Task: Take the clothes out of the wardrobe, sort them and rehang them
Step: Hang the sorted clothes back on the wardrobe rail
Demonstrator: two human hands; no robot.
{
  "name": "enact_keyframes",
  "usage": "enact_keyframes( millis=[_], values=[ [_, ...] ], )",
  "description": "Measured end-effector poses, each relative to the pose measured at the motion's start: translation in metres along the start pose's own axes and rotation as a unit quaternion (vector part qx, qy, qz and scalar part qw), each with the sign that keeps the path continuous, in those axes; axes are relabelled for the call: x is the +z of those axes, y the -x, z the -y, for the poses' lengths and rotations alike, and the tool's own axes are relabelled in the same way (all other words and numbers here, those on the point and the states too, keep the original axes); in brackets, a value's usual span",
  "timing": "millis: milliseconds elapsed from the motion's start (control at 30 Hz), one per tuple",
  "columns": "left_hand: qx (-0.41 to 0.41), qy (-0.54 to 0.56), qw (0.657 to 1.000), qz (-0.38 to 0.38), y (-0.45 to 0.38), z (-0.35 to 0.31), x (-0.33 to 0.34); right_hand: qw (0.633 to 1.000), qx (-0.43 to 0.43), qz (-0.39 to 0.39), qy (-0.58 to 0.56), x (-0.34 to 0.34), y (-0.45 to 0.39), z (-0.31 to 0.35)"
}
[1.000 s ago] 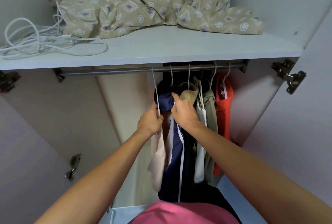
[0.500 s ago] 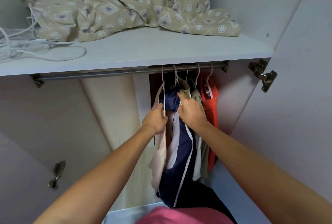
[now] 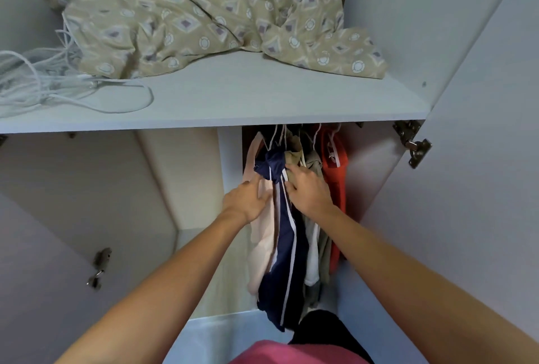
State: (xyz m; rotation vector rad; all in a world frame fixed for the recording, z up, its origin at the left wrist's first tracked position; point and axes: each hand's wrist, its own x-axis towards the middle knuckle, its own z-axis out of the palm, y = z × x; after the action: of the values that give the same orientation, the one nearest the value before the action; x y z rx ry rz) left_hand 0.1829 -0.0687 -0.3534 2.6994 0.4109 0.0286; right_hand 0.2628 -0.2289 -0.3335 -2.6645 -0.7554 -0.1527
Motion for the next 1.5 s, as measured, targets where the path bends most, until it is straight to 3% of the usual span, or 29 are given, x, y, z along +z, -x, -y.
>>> enact_keyframes(
  millis=[233,500,800,1000,1233,1500],
  values=[
    [-0.030,0.001,0.998,-0.064,0.074,0.063,-0.068,0.999,-0.040,0.014,0.005,-0.023,0.026,0.084],
    [-0.085,-0.102,0.985,-0.111,0.155,0.135,-0.117,0.987,-0.148,0.056,-0.039,0.008,0.048,0.182],
    [-0.247,-0.121,0.943,-0.186,0.275,0.143,-0.112,0.926,-0.341,0.123,-0.103,0.032,0.074,0.229],
    [-0.408,-0.116,0.874,-0.236,0.380,0.111,-0.091,0.840,-0.483,0.193,-0.151,0.037,0.123,0.274],
    [-0.576,-0.097,0.747,-0.319,0.533,0.068,-0.072,0.708,-0.619,0.276,-0.198,0.030,0.244,0.345],
    [-0.690,-0.101,0.623,-0.354,0.713,0.066,-0.060,0.595,-0.694,0.337,-0.226,0.032,0.413,0.452]
  ],
)
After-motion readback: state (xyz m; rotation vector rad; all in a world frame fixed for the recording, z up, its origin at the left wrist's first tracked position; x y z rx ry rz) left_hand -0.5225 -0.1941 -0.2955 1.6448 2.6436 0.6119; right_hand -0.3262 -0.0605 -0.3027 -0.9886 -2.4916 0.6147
